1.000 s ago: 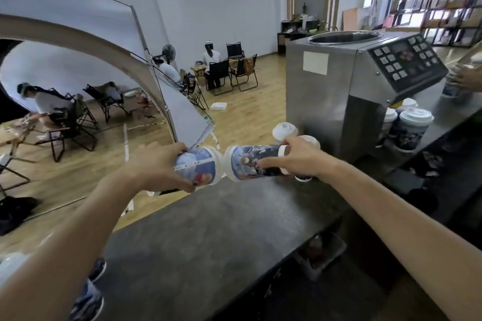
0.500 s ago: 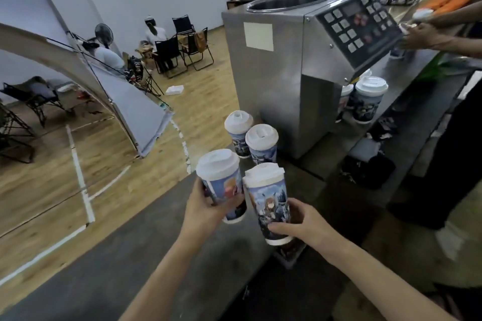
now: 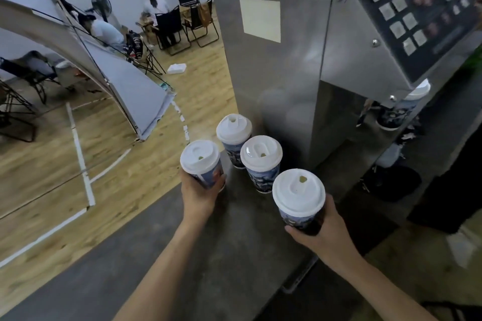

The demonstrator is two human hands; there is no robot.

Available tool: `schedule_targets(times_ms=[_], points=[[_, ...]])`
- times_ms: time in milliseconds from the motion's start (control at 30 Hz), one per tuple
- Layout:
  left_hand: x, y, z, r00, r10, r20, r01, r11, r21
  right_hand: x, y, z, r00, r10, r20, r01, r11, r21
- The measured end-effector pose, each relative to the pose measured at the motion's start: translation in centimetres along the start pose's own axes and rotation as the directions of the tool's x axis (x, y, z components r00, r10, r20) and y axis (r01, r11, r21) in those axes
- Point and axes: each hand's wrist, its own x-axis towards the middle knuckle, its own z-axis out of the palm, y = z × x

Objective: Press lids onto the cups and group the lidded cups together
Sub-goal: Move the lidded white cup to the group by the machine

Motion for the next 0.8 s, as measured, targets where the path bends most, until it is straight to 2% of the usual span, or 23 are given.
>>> schedule_targets(times_ms=[233, 667, 800], points=[[2.5, -0.6, 2.0, 0.997, 0.072, 0.000, -0.072, 0.996, 0.043, 1.8, 0.3, 0.4, 0.998, -0.054, 0.040, 0.055, 0.998, -0.022], [2.1, -1.9, 1.9, 1.000, -0.014, 0.004, 0.014, 1.000, 0.027, 2.1, 0.5, 0.0, 0.996, -0.068, 0.064, 0.070, 0.997, -0.031], [1.6, -2.1, 1.5, 0.997, -0.043, 0.060, 0.040, 0.997, 0.064, 1.7, 0.5, -0.2, 0.997, -0.041, 0.071, 0.042, 0.999, -0.009]])
